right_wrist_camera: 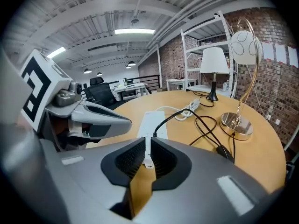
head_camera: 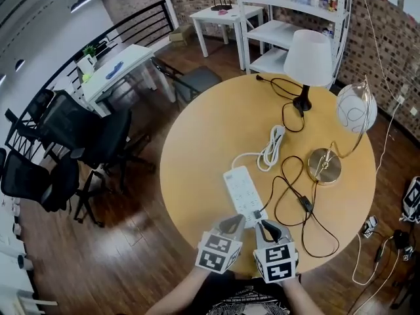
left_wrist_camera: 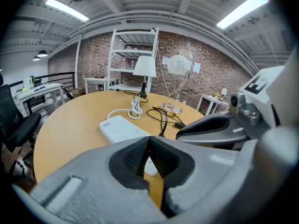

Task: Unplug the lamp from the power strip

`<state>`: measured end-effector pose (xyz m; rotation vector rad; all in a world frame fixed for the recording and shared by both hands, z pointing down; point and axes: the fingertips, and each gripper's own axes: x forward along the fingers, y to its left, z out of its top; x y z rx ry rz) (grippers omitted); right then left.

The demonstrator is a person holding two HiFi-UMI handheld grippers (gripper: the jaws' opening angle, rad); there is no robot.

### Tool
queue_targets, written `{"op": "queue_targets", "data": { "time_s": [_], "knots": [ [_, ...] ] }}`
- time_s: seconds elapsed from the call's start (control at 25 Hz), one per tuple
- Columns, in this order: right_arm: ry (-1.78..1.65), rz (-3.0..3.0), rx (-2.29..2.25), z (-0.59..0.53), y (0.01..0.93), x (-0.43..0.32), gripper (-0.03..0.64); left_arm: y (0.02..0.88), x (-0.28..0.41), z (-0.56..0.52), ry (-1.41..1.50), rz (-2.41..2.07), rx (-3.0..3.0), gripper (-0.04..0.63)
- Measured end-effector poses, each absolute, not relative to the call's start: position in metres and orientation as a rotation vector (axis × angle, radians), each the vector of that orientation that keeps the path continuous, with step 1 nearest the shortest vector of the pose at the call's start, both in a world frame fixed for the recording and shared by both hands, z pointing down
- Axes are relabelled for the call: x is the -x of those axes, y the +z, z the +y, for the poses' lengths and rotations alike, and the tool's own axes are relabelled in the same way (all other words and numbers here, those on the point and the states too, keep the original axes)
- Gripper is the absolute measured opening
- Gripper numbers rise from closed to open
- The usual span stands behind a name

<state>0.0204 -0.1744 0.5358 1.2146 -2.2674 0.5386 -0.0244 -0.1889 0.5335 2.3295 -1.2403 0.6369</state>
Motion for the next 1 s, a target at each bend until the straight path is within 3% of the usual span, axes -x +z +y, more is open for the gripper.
{"op": "queue_targets", "data": {
  "time_s": [1.0],
  "knots": [
    [0.597,-2.021,-1.325,-0.209,0.58,-0.007,0.086,0.592,0.023,-0.236,0.878,-0.864,-2.464,0.003]
  ]
}}
